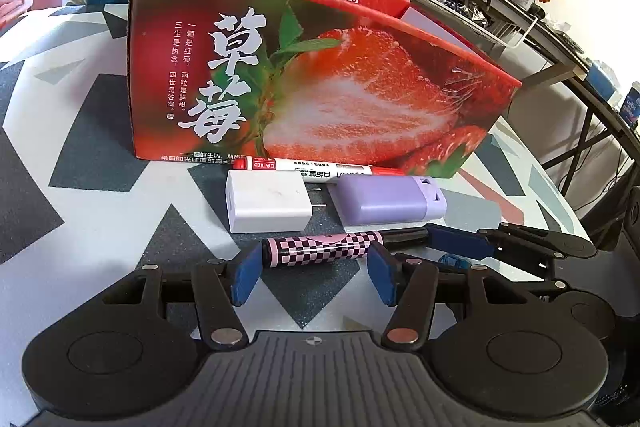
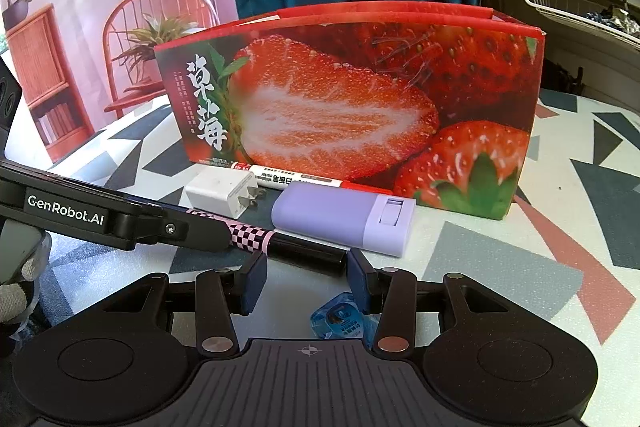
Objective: Organize rigid objects
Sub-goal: 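Lift the checkered lipstick with the left tool over the red box, then open the left tool to drop the lipstick onto the white case, then withdraw the left tool toward the remaining items on the table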
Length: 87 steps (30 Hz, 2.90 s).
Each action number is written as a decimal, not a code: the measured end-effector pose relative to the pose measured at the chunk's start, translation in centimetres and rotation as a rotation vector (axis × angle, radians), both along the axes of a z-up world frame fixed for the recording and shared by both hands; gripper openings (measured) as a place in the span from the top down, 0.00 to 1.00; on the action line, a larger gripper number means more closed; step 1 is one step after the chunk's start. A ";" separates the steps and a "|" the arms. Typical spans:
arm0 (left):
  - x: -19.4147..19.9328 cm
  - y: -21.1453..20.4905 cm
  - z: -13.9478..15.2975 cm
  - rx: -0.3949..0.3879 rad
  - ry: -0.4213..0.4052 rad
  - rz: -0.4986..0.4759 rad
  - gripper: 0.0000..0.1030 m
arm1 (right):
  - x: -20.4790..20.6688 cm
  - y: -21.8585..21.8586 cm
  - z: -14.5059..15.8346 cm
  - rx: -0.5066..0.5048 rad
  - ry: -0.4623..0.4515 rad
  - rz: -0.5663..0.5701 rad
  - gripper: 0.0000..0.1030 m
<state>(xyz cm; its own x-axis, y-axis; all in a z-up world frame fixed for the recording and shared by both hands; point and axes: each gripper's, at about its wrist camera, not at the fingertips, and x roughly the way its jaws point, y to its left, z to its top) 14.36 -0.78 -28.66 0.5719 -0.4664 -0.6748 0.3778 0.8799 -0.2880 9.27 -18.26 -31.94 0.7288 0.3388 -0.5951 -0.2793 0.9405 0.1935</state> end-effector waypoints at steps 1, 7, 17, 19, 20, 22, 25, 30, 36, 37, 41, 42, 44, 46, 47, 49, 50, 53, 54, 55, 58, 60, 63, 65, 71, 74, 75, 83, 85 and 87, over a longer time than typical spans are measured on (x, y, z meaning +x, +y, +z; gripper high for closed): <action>0.0 0.0 0.0 0.000 0.000 -0.001 0.42 | 0.0 0.0 0.0 0.000 0.000 0.000 0.60; -0.2 0.2 0.4 -0.012 -0.001 0.000 0.42 | -0.2 0.0 0.4 -0.001 -0.014 0.002 0.60; -1.0 0.9 4.4 -0.074 -0.105 0.007 0.42 | -1.0 -0.2 4.2 -0.016 -0.149 0.003 0.60; -0.9 0.9 5.8 -0.093 -0.135 0.013 0.42 | -1.0 -0.2 5.7 -0.025 -0.195 0.004 0.58; -0.9 1.0 6.8 -0.104 -0.159 0.016 0.42 | -0.9 -0.2 6.5 -0.031 -0.221 0.005 0.58; -0.8 1.0 8.3 -0.116 -0.205 0.020 0.42 | -0.6 -0.1 8.2 -0.044 -0.274 0.005 0.56; -0.2 0.4 10.7 -0.084 -0.263 0.024 0.42 | 0.5 -0.3 10.3 -0.039 -0.318 0.009 0.56; 2.8 -0.5 12.9 -0.080 -0.248 0.043 0.42 | 4.3 -0.9 12.4 -0.005 -0.284 -0.004 0.55; 8.0 -1.3 12.2 -0.083 -0.129 0.028 0.42 | 9.6 -2.0 12.2 0.012 -0.176 -0.036 0.56; 8.9 -1.4 11.8 -0.088 -0.101 0.027 0.42 | 10.2 -2.0 11.9 0.010 -0.161 -0.047 0.56; 11.2 -1.3 10.0 -0.095 -0.022 0.032 0.42 | 12.2 -2.5 10.6 0.032 -0.098 -0.078 0.56; 11.5 -1.4 9.6 -0.090 -0.011 0.034 0.42 | 12.6 -2.6 10.4 0.034 -0.084 -0.079 0.56; 12.0 -1.5 9.0 -0.079 0.004 0.035 0.42 | 13.2 -2.5 9.9 0.030 -0.056 -0.080 0.56; 12.4 -1.7 8.5 -0.065 0.016 0.036 0.42 | 13.6 -2.5 9.4 0.027 -0.036 -0.083 0.56; 12.6 -1.8 8.3 -0.059 0.018 0.036 0.42 | 13.7 -2.5 9.3 0.029 -0.027 -0.084 0.56; 12.9 -1.8 8.1 -0.055 0.018 0.034 0.42 | 13.9 -2.5 8.9 0.034 -0.011 -0.089 0.55; 12.9 -1.9 8.1 -0.051 -0.004 0.031 0.43 | 14.1 -2.5 8.7 0.037 -0.006 -0.093 0.55; 12.8 -2.0 8.1 -0.024 -0.052 0.033 0.43 | 14.0 -2.9 8.5 0.070 -0.003 -0.107 0.56; 12.7 -1.9 8.2 -0.030 -0.053 0.036 0.43 | 13.8 -2.9 8.5 0.072 -0.011 -0.110 0.55; 12.6 -1.7 8.3 -0.032 -0.059 0.039 0.43 | 13.5 -2.9 8.5 0.064 -0.022 -0.110 0.55; 12.1 -1.5 8.9 -0.012 -0.090 0.045 0.42 | 12.6 -2.7 9.0 0.031 -0.061 -0.097 0.50; 11.5 -1.2 9.5 -0.003 -0.115 0.045 0.41 | 11.8 -2.9 9.4 0.033 -0.084 -0.089 0.43; 10.1 -0.7 10.4 0.015 -0.162 0.036 0.32 | 10.4 -3.2 10.0 0.027 -0.126 -0.100 0.31; 9.1 -0.5 10.8 0.028 -0.193 0.032 0.24 | 9.3 -3.4 10.4 0.013 -0.156 -0.111 0.22; 5.6 0.2 11.5 0.048 -0.261 0.040 0.05 | 6.0 -3.9 10.7 0.013 -0.226 -0.149 0.06; 3.9 0.4 11.4 0.057 -0.285 0.050 0.00 | 4.3 -3.8 10.3 0.011 -0.254 -0.156 0.00; 3.2 0.5 11.2 0.063 -0.293 0.056 0.00 | 3.7 -3.7 10.2 0.009 -0.267 -0.152 0.00; -0.1 0.9 8.4 0.076 -0.273 0.084 0.00 | 0.5 -3.0 7.6 -0.017 -0.253 -0.135 0.00; -0.5 0.9 7.5 0.083 -0.258 0.083 0.00 | 0.0 -2.8 6.6 -0.031 -0.231 -0.132 0.00; -0.8 0.9 6.6 0.094 -0.244 0.077 0.00 | -0.4 -2.6 5.6 -0.041 -0.209 -0.131 0.00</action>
<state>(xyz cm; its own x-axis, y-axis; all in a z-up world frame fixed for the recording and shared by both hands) 13.59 0.10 -22.09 0.7541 -0.3576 -0.5509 0.3573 0.9272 -0.1128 8.87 -20.91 -26.38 0.8736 0.2119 -0.4380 -0.1844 0.9772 0.1051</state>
